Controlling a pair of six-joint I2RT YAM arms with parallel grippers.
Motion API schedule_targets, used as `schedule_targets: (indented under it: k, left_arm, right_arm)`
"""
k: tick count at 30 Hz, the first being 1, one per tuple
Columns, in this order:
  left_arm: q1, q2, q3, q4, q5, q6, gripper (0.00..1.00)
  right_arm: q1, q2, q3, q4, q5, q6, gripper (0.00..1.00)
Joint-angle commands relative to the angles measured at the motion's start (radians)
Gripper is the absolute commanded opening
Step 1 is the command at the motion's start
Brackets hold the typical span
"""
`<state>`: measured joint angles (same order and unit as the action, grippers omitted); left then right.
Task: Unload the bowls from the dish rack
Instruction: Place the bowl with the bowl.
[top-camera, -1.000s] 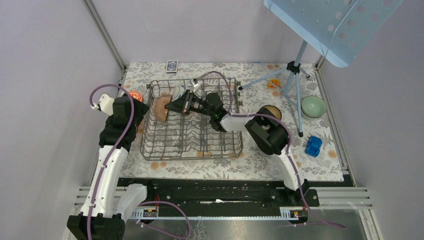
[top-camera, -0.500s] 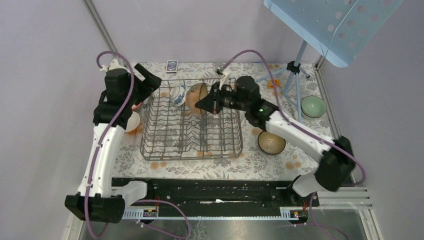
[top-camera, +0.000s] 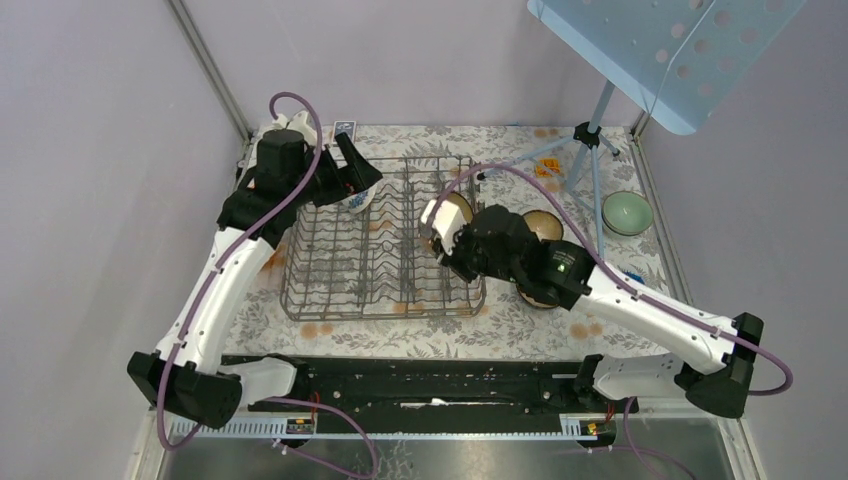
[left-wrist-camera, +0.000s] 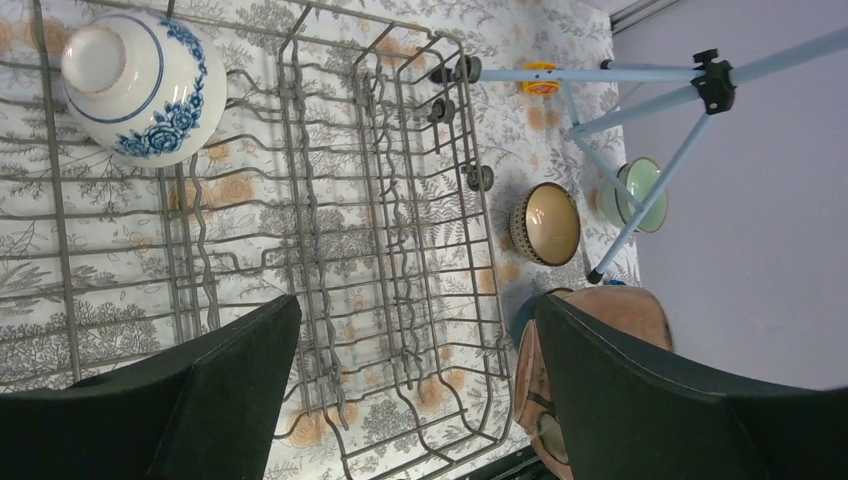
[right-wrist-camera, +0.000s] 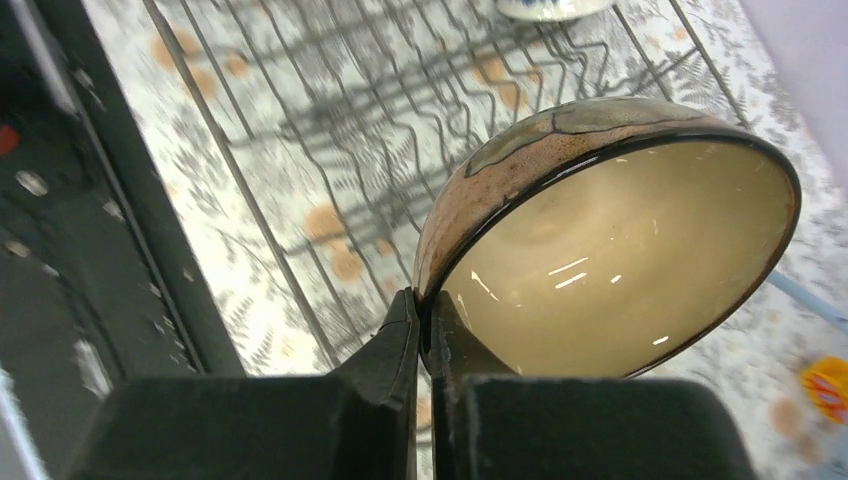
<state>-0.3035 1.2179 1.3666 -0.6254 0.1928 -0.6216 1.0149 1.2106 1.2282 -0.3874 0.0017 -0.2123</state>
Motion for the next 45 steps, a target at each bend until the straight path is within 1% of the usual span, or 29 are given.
schedule_targets:
  k: [1,3,6,9,12,14,16,21,23,24,25,26,28,30,32,38,45]
  left_arm:
    - [0.0,-0.087,0.027,0.066,0.026,0.038,0.93]
    - [-0.022,-0.12,-0.007,0.091,0.026,0.055,0.93]
    - [-0.083,-0.153,-0.04,0.114,0.008,0.109,0.94]
    - [-0.14,-0.162,-0.035,0.103,0.006,0.16,0.95]
    - [-0.23,-0.159,0.002,0.064,-0.023,0.222,0.96]
    - [-0.307,-0.148,0.039,0.019,-0.088,0.275,0.96]
    - [-0.384,-0.133,0.068,-0.026,-0.151,0.311,0.97]
    - [-0.543,-0.084,0.161,-0.164,-0.276,0.393,0.99]
    - [-0.65,-0.041,0.222,-0.243,-0.367,0.413,0.99]
    - [-0.683,-0.016,0.256,-0.288,-0.421,0.417,0.99]
    - [-0.752,0.022,0.296,-0.347,-0.479,0.419,0.99]
    - [-0.799,0.049,0.317,-0.393,-0.537,0.416,0.99]
    - [-0.856,0.099,0.335,-0.472,-0.636,0.403,0.99]
    - [-0.873,0.139,0.335,-0.531,-0.699,0.388,0.99]
    - [-0.876,0.166,0.332,-0.566,-0.733,0.373,0.96]
    - [-0.882,0.187,0.277,-0.573,-0.726,0.361,0.88]
    - [-0.89,0.228,0.276,-0.565,-0.682,0.347,0.69]
  right_arm:
    - [0.097,-0.102,-0.006,-0.001,0.233,-0.238,0.0]
    - [0.15,-0.116,-0.026,-0.036,0.298,-0.291,0.0]
    - [0.232,-0.139,-0.062,-0.076,0.38,-0.356,0.0]
    - [0.321,-0.149,-0.08,-0.135,0.461,-0.395,0.0]
    - [0.431,-0.142,-0.079,-0.207,0.537,-0.423,0.0]
    - [0.503,-0.125,-0.069,-0.26,0.583,-0.426,0.0]
    - [0.557,-0.103,-0.05,-0.306,0.597,-0.421,0.0]
    - [0.633,-0.054,-0.003,-0.385,0.598,-0.408,0.0]
    - [0.653,-0.042,-0.007,-0.388,0.6,-0.404,0.0]
    - [0.658,-0.036,-0.014,-0.389,0.605,-0.406,0.0]
    - [0.66,-0.032,-0.022,-0.387,0.609,-0.406,0.0]
    - [0.66,-0.03,-0.03,-0.384,0.61,-0.407,0.0]
    - [0.662,-0.028,-0.041,-0.375,0.613,-0.406,0.0]
    - [0.663,-0.025,-0.047,-0.366,0.615,-0.403,0.0]
    - [0.663,-0.017,-0.048,-0.367,0.623,-0.405,0.0]
    - [0.667,-0.016,-0.051,-0.364,0.639,-0.407,0.0]
    - [0.669,-0.015,-0.056,-0.361,0.649,-0.413,0.0]
